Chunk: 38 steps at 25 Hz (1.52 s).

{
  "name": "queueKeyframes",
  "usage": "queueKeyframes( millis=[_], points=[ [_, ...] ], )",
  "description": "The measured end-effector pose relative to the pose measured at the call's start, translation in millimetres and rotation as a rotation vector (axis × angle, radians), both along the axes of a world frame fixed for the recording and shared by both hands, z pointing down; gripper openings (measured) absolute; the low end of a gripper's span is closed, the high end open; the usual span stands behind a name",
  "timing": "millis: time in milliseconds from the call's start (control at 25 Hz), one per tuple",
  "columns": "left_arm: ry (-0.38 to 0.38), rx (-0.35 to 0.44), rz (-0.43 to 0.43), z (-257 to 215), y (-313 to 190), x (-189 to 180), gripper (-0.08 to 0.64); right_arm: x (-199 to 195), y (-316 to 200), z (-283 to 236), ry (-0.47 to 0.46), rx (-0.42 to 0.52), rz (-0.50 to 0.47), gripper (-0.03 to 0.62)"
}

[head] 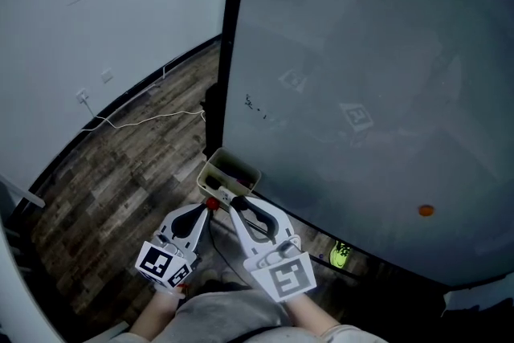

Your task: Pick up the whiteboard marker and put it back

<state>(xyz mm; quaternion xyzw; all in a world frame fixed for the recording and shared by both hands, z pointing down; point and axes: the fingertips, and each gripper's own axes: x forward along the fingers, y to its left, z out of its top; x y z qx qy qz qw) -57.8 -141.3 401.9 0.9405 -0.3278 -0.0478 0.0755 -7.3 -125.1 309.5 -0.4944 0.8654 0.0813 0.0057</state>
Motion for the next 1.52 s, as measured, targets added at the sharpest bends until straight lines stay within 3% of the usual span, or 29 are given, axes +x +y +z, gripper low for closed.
queueKeyframes(
  millis=[1520],
  points=[
    [0.027, -0.009, -0.007, 0.9, -5.1, 6.0, 0.015, 9.1, -2.8, 4.2, -0.025, -0.015, 0.021, 0.074]
  ],
)
